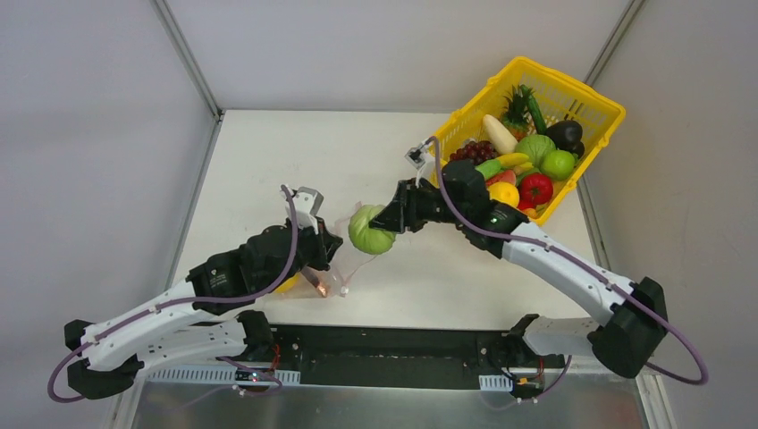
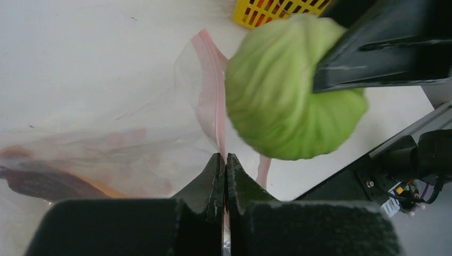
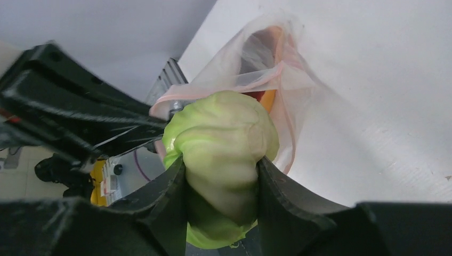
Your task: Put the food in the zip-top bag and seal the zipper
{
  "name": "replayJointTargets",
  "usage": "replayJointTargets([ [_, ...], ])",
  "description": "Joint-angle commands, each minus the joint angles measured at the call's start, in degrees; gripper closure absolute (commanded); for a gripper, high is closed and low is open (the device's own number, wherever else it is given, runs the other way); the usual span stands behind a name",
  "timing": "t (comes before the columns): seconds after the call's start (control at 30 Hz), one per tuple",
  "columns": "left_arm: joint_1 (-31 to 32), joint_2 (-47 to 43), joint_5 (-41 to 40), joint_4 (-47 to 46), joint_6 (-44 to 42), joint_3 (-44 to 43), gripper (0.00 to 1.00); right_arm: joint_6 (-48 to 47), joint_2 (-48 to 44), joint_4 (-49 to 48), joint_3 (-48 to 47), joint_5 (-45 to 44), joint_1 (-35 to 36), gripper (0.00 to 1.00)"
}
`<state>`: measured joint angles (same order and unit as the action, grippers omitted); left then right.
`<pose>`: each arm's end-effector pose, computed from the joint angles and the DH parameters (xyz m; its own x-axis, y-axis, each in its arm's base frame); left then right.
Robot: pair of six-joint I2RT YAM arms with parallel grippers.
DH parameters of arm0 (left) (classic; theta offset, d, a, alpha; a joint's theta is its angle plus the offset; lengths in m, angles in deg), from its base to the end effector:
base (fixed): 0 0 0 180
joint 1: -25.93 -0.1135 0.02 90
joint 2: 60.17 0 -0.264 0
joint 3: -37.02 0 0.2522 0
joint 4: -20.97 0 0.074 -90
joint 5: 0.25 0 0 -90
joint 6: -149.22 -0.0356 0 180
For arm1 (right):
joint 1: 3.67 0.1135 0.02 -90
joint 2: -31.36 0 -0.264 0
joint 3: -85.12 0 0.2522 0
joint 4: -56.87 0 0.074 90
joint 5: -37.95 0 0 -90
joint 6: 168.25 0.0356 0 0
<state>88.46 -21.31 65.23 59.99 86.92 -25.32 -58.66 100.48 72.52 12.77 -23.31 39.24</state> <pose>0.0815 -0.1247 0.3511 -0.3989 -0.1495 -0.9047 0.4940 0.7962 -0.3494 0.1938 0.2035 0.3517 -0.4639 -0.0298 -0.8854 -0.8336 0.3529 0.4249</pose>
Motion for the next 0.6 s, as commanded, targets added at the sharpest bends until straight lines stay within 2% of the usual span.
replayJointTargets([
  [0.0, -0.5, 0.2, 4.2, -4.3, -0.1, -1.2, 1.00, -0.8, 4.6, -3.8, -3.5, -8.8, 3.0, 0.93],
  [0.23, -0.6, -0.7, 3.9, -5.0, -0.1, -1.1, 1.00, -1.5, 7.7, -4.4, -3.8, -15.6, 7.9, 0.89],
  [0.3, -0.5, -0.5, 3.8, -4.8, -0.2, -1.6, 1.00, -1.8, 8.1, -4.9, -4.0, -17.9, 9.3, 0.84],
  [0.4, -0.5, -0.2, 3.9, -4.1, -0.4, -2.4, 1.00, -3.7, 7.7, -5.8, -4.0, -21.7, 11.8, 0.71],
  [0.57, -0.6, -1.7, 2.5, -4.2, 0.2, -1.6, 1.00, -5.8, 5.2, -8.0, -2.5, -22.8, 13.1, 0.37],
])
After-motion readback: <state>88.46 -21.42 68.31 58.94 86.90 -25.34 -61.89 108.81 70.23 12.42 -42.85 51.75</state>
